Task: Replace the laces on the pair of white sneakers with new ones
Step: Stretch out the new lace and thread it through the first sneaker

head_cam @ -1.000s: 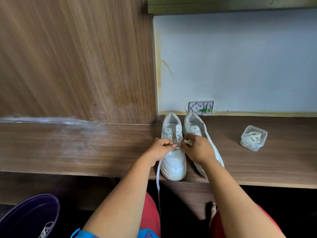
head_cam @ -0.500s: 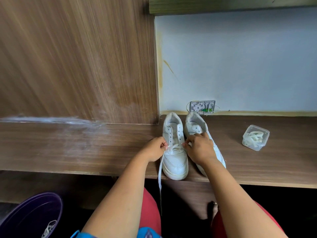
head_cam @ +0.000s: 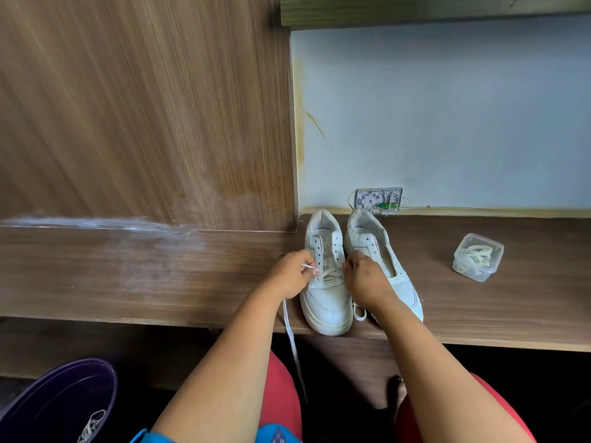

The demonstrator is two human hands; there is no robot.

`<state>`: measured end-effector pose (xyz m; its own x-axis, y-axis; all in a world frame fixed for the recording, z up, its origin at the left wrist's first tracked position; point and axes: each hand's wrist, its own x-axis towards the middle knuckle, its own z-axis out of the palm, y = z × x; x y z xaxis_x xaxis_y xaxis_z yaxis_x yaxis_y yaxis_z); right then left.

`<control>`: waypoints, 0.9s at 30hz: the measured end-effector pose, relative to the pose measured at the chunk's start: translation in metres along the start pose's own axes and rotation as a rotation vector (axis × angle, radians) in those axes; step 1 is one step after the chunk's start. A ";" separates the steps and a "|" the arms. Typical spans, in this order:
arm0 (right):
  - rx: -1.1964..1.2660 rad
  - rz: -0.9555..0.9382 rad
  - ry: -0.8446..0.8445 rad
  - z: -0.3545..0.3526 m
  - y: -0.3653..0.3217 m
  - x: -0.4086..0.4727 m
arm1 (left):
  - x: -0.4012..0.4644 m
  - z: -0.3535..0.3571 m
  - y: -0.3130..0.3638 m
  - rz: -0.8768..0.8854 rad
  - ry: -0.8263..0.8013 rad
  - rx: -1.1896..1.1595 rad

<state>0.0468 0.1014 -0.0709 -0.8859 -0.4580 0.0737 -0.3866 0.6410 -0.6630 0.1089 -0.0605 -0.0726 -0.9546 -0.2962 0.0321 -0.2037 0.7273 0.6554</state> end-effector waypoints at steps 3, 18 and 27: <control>0.029 0.016 0.003 0.001 0.001 0.001 | 0.002 0.002 -0.003 -0.028 0.008 -0.019; 0.150 0.033 0.111 0.003 0.002 0.000 | 0.005 0.008 -0.001 -0.141 0.022 -0.220; 0.115 0.115 0.126 0.001 0.005 0.005 | 0.005 0.001 0.000 -0.165 0.035 -0.243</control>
<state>0.0405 0.1014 -0.0746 -0.9504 -0.3004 0.0803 -0.2554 0.6069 -0.7526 0.1042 -0.0613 -0.0735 -0.9038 -0.4227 -0.0665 -0.2934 0.4990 0.8154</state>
